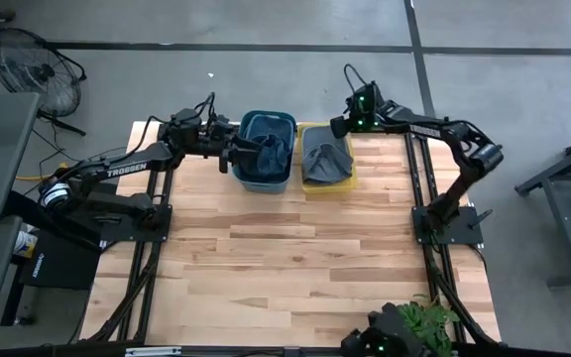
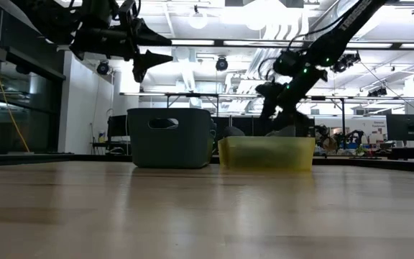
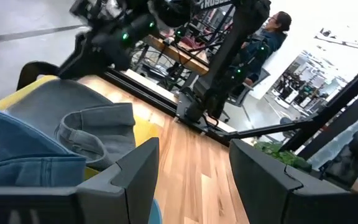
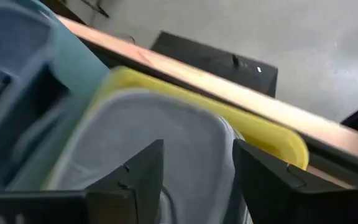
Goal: Pick & Place hat
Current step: Put the gray cap into the yellow bin, then return to Home Position
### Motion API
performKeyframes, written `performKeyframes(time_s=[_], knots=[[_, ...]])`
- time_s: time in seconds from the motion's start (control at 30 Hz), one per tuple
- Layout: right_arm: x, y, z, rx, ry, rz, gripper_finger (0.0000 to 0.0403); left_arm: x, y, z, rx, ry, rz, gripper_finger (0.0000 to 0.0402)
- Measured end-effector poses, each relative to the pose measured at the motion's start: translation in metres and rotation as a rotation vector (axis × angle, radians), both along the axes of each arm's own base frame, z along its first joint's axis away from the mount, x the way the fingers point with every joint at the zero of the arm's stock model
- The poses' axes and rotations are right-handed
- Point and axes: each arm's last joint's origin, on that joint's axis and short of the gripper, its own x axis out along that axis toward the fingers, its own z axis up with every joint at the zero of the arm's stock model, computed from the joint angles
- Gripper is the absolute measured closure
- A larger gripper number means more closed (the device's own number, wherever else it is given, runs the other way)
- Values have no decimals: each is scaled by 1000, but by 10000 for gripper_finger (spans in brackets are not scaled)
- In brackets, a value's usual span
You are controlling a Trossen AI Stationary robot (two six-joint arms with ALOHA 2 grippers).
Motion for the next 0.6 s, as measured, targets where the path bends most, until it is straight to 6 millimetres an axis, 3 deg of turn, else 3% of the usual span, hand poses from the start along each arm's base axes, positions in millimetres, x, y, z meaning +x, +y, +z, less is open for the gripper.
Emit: performKeyframes(time_s=[0.27, 0.6], knots=[[-16, 27, 52, -91, -43, 91, 223, -13, -10, 14, 33, -24, 0, 209], [-41, 106, 129, -278, -128, 264, 272, -39, -30, 29, 81, 5, 20, 209]])
